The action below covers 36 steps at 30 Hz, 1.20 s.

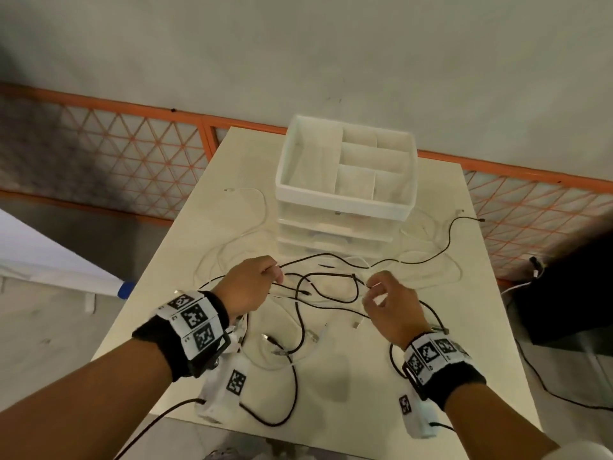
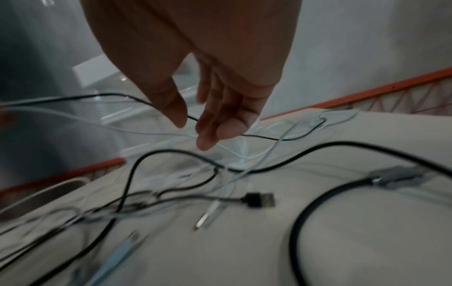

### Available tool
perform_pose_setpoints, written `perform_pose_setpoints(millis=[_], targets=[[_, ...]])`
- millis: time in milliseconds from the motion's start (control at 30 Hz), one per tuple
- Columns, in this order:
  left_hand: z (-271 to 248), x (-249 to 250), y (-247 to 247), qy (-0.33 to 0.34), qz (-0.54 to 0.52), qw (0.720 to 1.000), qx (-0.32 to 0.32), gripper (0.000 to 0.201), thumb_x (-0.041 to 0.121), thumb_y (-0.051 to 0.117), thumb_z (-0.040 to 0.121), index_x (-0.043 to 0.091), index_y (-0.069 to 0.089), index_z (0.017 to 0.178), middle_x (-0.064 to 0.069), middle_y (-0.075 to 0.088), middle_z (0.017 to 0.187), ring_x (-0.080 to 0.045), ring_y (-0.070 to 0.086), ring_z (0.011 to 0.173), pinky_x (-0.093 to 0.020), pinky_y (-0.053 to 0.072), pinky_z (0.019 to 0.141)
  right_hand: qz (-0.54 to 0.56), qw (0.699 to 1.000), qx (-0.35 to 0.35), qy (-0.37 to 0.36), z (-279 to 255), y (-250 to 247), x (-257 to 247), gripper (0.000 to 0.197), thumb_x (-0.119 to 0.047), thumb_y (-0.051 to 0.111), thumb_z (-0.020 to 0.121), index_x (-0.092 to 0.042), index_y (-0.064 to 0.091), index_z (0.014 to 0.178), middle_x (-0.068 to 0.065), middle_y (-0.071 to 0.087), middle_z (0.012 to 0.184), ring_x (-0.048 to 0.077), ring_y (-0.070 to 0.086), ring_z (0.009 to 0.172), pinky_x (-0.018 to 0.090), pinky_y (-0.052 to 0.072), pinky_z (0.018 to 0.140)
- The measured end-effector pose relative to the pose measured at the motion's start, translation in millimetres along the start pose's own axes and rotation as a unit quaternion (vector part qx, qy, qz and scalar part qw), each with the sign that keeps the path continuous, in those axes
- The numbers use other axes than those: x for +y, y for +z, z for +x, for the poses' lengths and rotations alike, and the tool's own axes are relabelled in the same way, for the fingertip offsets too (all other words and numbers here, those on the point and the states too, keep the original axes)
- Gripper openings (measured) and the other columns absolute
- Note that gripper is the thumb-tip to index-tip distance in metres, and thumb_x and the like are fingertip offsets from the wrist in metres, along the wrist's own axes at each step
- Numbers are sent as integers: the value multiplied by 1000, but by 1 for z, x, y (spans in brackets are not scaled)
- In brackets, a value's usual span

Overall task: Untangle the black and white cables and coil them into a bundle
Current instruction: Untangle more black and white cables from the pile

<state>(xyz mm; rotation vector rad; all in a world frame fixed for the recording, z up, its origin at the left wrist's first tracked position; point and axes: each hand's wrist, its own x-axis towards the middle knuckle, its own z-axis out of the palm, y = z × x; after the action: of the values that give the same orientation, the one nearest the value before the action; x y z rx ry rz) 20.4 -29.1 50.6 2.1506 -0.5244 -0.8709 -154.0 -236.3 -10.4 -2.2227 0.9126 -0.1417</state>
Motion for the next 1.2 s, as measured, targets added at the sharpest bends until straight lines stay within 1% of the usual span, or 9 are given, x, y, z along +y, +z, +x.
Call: perform_pose_setpoints(millis=[100, 233, 300, 467, 633, 733, 933, 1067, 1200], targets=[[-3, 5, -4, 14, -3, 1000, 0, 27, 27, 57, 97, 9, 56, 77, -2, 46, 63, -17, 41, 56, -28, 35, 54, -81, 985, -125, -93, -7, 35, -12, 28, -17, 64, 86, -32, 70, 109, -11, 63, 101, 8, 57, 80, 35, 54, 83], [-3, 7, -1, -7, -73, 997, 0, 32, 27, 61, 93, 12, 49, 67, -7, 41, 64, -23, 38, 61, -34, 37, 58, -188, 935, -263, -143, -16, 73, -41, 61, -8, 53, 87, -43, 53, 137, -3, 50, 121, 21, 59, 105, 30, 48, 85], [-3, 5, -1, -21, -99, 995, -5, 34, 26, 60, 94, 14, 51, 64, -4, 37, 59, -21, 34, 57, -32, 32, 55, -265, 904, -292, -165, -23, 90, -46, 55, -8, 56, 87, -38, 57, 133, 1, 49, 125, 27, 61, 106, 31, 46, 81], [-3, -3, -9, -23, -98, 995, 1, 29, 22, 54, 97, -3, 62, 86, -3, 43, 62, -17, 37, 56, -25, 31, 49, -242, 933, -211, -165, -15, 78, -55, 10, -28, 59, 95, -25, 67, 100, 0, 59, 105, 24, 63, 97, 37, 53, 81], [-1, 1, -22, 6, -199, 979, 44, 25, 17, 48, 101, 8, 58, 81, -6, 69, 81, -14, 43, 54, -24, 32, 46, 69, 984, -61, -150, 4, -4, -97, 34, -39, 58, 99, -17, 64, 75, 2, 66, 63, 11, 56, 57, 36, 52, 61], [-7, 36, -20, 83, -316, 945, 15, 21, 19, 44, 105, 9, 53, 88, 0, 74, 112, -15, 48, 59, -25, 29, 45, 225, 962, -42, -150, 1, -53, -133, 28, -26, 60, 100, -12, 71, 79, 9, 72, 68, 14, 61, 55, 22, 50, 54], [2, 94, 12, 175, -288, 940, -60, 21, 25, 40, 106, 9, 50, 97, -1, 66, 73, -13, 40, 51, -23, 30, 43, 377, 908, 63, -174, -3, -91, -154, 24, -21, 57, 102, -12, 71, 83, 8, 72, 70, 20, 59, 52, 30, 48, 53], [25, 75, 27, 176, -158, 971, -39, 27, 24, 38, 105, 15, 51, 83, 4, 65, 69, -21, 40, 55, -26, 31, 47, 413, 878, 161, -178, -3, -123, -144, 25, -25, 53, 104, -15, 70, 89, 7, 74, 76, 21, 59, 54, 31, 46, 55], [45, 25, 29, 76, -4, 997, -23, 25, 18, 36, 101, 13, 52, 83, 5, 68, 71, -22, 55, 67, -27, 38, 54, 482, 827, 228, -178, -7, -160, -136, 26, -31, 47, 106, -17, 63, 90, 11, 75, 88, 21, 57, 52, 29, 44, 55]])
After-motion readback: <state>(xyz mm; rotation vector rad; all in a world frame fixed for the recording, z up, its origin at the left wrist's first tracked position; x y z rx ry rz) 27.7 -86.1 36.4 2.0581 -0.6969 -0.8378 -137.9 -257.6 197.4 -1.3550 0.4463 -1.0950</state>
